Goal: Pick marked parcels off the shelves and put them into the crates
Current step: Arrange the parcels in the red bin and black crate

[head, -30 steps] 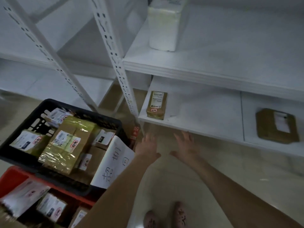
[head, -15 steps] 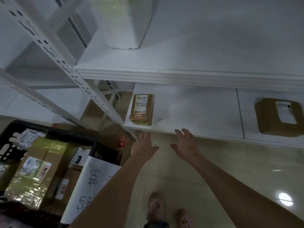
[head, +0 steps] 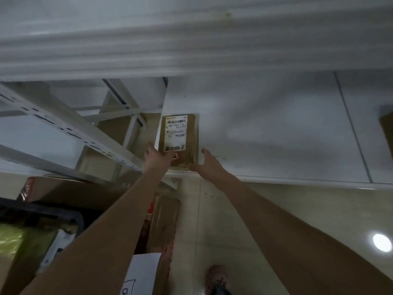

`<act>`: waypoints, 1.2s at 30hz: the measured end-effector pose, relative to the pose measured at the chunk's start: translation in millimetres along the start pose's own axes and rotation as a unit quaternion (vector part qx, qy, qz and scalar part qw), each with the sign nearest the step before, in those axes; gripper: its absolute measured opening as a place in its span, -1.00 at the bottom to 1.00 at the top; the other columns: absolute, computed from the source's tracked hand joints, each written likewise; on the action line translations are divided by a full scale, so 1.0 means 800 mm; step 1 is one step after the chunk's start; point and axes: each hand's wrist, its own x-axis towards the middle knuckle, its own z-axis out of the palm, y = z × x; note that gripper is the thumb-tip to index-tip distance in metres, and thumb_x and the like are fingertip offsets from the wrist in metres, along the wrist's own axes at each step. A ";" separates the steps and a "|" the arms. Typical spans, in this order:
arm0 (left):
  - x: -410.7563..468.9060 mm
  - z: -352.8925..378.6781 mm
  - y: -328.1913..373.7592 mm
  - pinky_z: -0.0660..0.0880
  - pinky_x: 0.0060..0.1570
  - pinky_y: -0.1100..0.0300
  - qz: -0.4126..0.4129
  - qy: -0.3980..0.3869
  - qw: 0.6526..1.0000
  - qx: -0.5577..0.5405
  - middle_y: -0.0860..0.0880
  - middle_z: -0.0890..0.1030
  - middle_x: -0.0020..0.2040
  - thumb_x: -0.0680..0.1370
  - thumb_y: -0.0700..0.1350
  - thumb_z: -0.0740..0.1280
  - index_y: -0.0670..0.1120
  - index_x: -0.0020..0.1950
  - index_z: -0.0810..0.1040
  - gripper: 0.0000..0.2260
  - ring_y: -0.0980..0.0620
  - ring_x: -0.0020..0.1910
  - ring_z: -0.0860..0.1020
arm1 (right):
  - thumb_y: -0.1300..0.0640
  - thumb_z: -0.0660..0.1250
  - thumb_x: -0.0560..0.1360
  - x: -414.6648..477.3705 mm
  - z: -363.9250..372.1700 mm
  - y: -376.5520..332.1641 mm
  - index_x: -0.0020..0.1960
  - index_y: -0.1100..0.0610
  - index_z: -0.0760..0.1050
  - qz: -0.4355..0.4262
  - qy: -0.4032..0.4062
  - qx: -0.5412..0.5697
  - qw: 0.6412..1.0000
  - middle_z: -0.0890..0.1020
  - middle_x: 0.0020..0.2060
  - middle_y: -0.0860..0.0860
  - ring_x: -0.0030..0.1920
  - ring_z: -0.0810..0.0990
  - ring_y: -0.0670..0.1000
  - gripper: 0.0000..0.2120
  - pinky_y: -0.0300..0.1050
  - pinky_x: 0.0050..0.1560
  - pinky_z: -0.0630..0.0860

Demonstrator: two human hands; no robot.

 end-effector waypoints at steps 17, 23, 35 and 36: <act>-0.167 0.072 -0.005 0.55 0.04 0.14 -0.069 -0.234 0.956 -0.166 -0.09 0.65 0.11 0.57 -0.05 0.33 -0.12 0.31 0.51 -0.66 -0.03 0.05 0.61 | 0.10 0.36 0.53 -0.140 -0.064 0.081 0.31 0.13 0.48 0.164 0.077 0.196 0.964 0.61 0.15 0.05 -0.19 0.53 -0.18 -0.64 -0.37 -0.36 0.35; -0.266 0.036 -0.001 0.45 0.08 0.07 -0.094 -0.226 0.935 -0.256 -0.04 0.58 0.21 0.57 0.00 0.32 0.01 0.40 0.41 -0.61 -0.02 0.18 0.50 | 0.19 0.46 0.44 -0.223 -0.082 0.066 0.36 0.13 0.46 0.130 0.075 0.231 0.961 0.65 0.12 0.06 0.00 0.64 0.02 -0.50 -0.11 0.00 0.56; -0.474 -0.001 0.013 0.52 0.11 0.06 -0.028 -0.155 0.929 -0.335 -0.02 0.61 0.11 0.58 -0.08 0.32 -0.02 0.35 0.46 -0.67 -0.02 0.11 0.56 | 0.23 0.44 0.45 -0.405 -0.129 0.044 -0.06 0.09 0.47 0.061 0.062 0.193 0.977 0.63 -0.04 0.04 -0.19 0.60 -0.03 -0.83 -0.12 -0.27 0.53; -0.486 -0.005 0.011 0.52 0.10 0.06 -0.026 -0.148 0.929 -0.339 -0.01 0.61 0.10 0.58 -0.08 0.32 -0.01 0.33 0.47 -0.69 -0.01 0.09 0.56 | 0.25 0.43 0.45 -0.416 -0.128 0.041 0.05 0.12 0.48 0.057 0.061 0.195 0.977 0.63 0.01 0.05 -0.17 0.60 -0.01 -0.78 -0.12 -0.27 0.52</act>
